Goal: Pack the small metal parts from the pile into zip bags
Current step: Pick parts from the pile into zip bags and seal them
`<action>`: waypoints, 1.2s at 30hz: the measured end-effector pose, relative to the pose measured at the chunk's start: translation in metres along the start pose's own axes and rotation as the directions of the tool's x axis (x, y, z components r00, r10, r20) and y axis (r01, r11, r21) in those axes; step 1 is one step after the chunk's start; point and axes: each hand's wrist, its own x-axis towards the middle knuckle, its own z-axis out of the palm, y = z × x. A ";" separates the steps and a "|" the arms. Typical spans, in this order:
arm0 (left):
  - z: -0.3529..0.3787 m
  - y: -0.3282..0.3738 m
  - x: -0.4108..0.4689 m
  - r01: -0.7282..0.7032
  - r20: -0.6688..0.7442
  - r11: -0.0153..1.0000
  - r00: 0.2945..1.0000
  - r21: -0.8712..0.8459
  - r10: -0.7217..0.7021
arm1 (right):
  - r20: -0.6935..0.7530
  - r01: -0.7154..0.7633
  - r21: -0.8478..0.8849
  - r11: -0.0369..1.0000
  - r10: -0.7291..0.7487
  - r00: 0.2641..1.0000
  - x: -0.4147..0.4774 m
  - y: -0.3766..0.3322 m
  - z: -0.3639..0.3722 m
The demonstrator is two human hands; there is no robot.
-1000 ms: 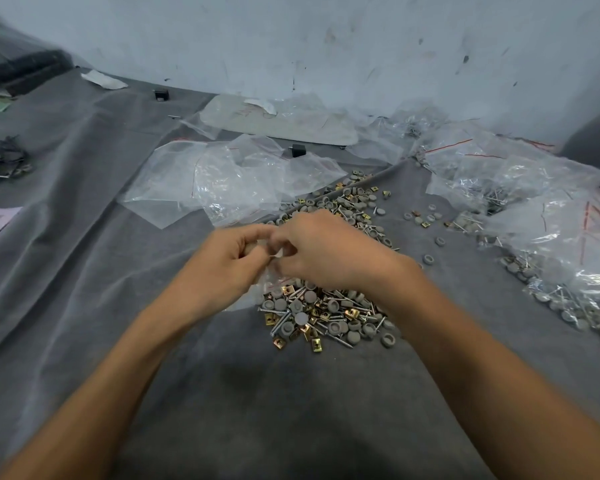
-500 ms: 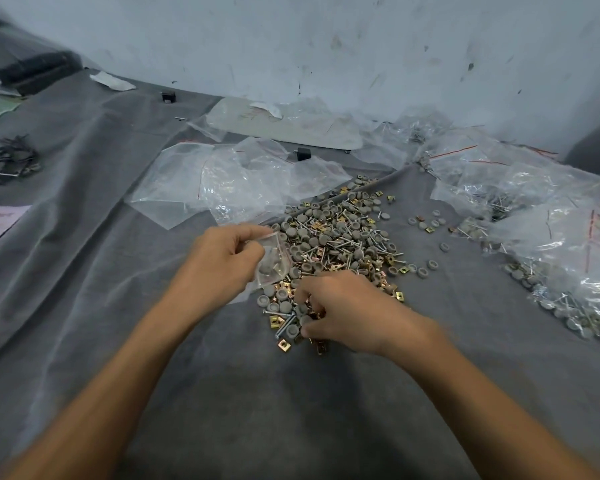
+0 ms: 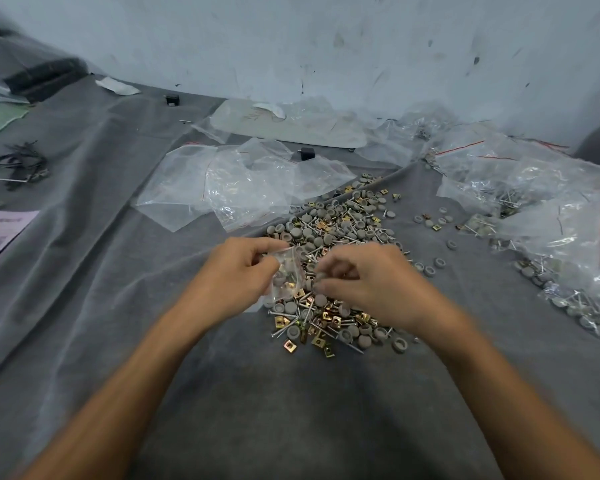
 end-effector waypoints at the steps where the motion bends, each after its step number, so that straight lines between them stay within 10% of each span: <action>1: 0.000 0.001 0.000 0.006 0.009 1.000 1.000 -0.014 -0.006 | -0.038 0.025 0.059 0.998 -0.023 0.999 0.002 -0.005 -0.004; 8: 0.001 0.008 -0.003 0.015 0.037 0.993 0.999 -0.115 -0.011 | 0.043 0.067 -0.192 0.979 -0.060 0.997 0.026 -0.037 0.003; 19: -0.010 0.008 0.000 0.084 -0.019 0.967 0.996 -0.242 -0.091 | -0.179 0.062 0.019 0.998 -0.058 0.982 0.017 -0.033 0.000; 28: -0.014 0.007 0.002 0.103 -0.056 0.945 0.990 -0.309 -0.126 | 0.245 0.174 -0.373 0.911 -0.084 0.966 0.022 -0.012 0.048; 36: -0.011 0.004 0.003 0.115 -0.014 0.962 0.992 -0.247 -0.123 | 0.238 0.240 -0.402 0.884 -0.152 0.959 0.018 -0.006 0.047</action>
